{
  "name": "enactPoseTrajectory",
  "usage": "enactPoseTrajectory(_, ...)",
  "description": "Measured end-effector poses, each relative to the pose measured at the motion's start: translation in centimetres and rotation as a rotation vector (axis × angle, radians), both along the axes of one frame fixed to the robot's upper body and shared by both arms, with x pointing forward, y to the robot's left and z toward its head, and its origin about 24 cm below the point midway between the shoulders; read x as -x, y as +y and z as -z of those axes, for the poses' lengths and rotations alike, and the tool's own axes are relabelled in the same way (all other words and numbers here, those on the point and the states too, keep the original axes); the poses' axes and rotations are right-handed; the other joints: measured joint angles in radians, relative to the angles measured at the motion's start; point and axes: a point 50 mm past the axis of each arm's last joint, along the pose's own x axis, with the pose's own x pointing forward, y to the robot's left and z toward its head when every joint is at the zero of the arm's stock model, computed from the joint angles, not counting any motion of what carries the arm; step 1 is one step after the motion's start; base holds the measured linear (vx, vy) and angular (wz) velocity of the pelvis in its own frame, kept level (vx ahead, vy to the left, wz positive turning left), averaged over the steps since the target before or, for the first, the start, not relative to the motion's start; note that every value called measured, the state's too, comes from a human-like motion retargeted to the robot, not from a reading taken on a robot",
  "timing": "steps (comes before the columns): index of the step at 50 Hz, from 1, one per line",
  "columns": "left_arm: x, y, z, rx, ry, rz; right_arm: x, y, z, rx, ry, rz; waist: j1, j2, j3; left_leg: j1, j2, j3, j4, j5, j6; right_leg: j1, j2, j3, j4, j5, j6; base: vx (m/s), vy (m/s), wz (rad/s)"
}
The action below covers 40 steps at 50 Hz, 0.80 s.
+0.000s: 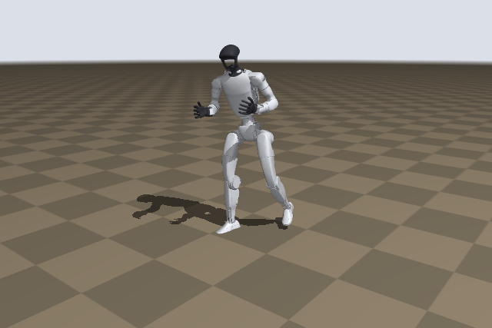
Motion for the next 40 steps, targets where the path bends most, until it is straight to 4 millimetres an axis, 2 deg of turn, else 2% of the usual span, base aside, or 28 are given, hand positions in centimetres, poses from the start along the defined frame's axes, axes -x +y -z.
enactPoseTrajectory(2, 0.0, 0.2, -0.1, -0.019, -0.009, -0.014, -0.2, -0.2, -0.1, 0.117, -0.007, 0.021, 0.005, -0.004, -0.006, -0.045, 0.003, 0.034, 0.042, -0.016, 0.010, 0.004, 0.001, -0.001, 0.002, -0.012, 0.000, 0.32, -0.20, 0.12)
enactPoseTrajectory(3, 0.1, 0.2, -0.2, -0.018, -0.014, -0.019, -0.2, -0.3, 0.0, 0.117, -0.009, 0.034, 0.006, -0.005, -0.006, -0.063, -0.004, 0.047, 0.050, -0.024, 0.018, 0.010, -0.003, -0.002, 0.002, -0.018, 0.000, 0.31, -0.16, 0.09)
enactPoseTrajectory(5, 0.3, 0.1, -0.3, 0.010, -0.018, -0.029, 0.2, -0.2, 0.0, -0.001, -0.002, 0.026, 0.005, -0.012, -0.001, -0.085, -0.039, 0.061, 0.028, -0.028, 0.037, 0.028, -0.024, -0.006, 0.004, -0.027, 0.000, 0.30, -0.10, 0.11)
enactPoseTrajectory(6, 0.3, 0.2, -0.4, 0.001, -0.026, -0.036, 0.1, -0.3, 0.1, 0.102, -0.006, 0.047, 0.010, -0.015, 0.001, -0.097, -0.054, 0.063, 0.003, -0.025, 0.036, 0.032, -0.026, -0.003, 0.004, -0.031, 0.000, 0.28, -0.10, -0.01)
enactPoseTrajectory(7, 0.3, 0.2, -0.5, -0.002, -0.034, -0.041, 0.0, -0.4, 0.2, 0.175, -0.007, 0.063, 0.014, -0.019, 0.005, -0.106, -0.071, 0.062, -0.028, -0.020, 0.035, 0.037, -0.029, 0.000, 0.006, -0.035, 0.000, 0.27, -0.10, -0.11)
enactPoseTrajectory(13, 0.5, -0.3, -0.9, 0.061, -0.069, -0.056, 0.0, 0.1, 0.6, 0.239, -0.002, 0.072, 0.038, -0.032, 0.053, -0.083, -0.171, -0.004, -0.385, 0.088, 0.020, 0.071, -0.047, 0.022, 0.052, -0.084, -0.008, 0.27, -0.05, -0.18)
enactPoseTrajectory(17, 0.5, -0.5, -1.1, 0.090, -0.088, -0.053, -0.1, 0.6, 0.6, 0.265, -0.011, 0.055, 0.066, -0.024, 0.081, -0.062, -0.145, -0.014, -0.603, 0.148, -0.020, 0.085, -0.009, 0.037, 0.094, -0.116, -0.022, 0.26, -0.05, -0.44)
enactPoseTrajectory(22, 0.5, -0.7, -1.2, 0.093, -0.107, -0.047, -0.1, 1.1, 0.6, 0.280, -0.021, 0.025, 0.079, -0.032, 0.097, -0.073, -0.104, 0.059, -0.749, 0.194, -0.076, 0.103, 0.013, 0.039, 0.151, -0.148, -0.024, 0.28, 0.02, -0.23)
enactPoseTrajectory(30, 0.9, -0.4, -1.2, 0.074, -0.117, -0.055, 0.5, 1.4, 1.2, 0.261, 0.004, -0.016, 0.073, -0.059, 0.063, -0.125, -0.053, 0.319, -0.768, 0.125, -0.139, 0.141, 0.020, 0.023, 0.203, -0.163, -0.022, 0.31, 0.11, -0.03)
enactPoseTrajectory(34, 0.5, -0.1, -1.2, 0.068, -0.110, -0.065, 0.2, 1.6, 1.4, 0.257, 0.015, -0.035, 0.080, -0.077, 0.039, -0.111, -0.028, 0.390, -0.768, 0.138, -0.131, 0.158, 0.038, 0.033, 0.214, -0.158, -0.030, 0.34, 0.18, -0.20)
enactPoseTrajectory(40, 0.0, 0.3, -1.2, 0.032, -0.083, -0.083, -0.1, 2.5, 1.4, 0.253, 0.024, -0.076, 0.098, -0.098, 0.020, -0.056, 0.010, 0.382, -0.768, 0.213, -0.090, 0.142, 0.052, 0.080, 0.334, -0.073, -0.090, 0.34, 0.25, -0.20)
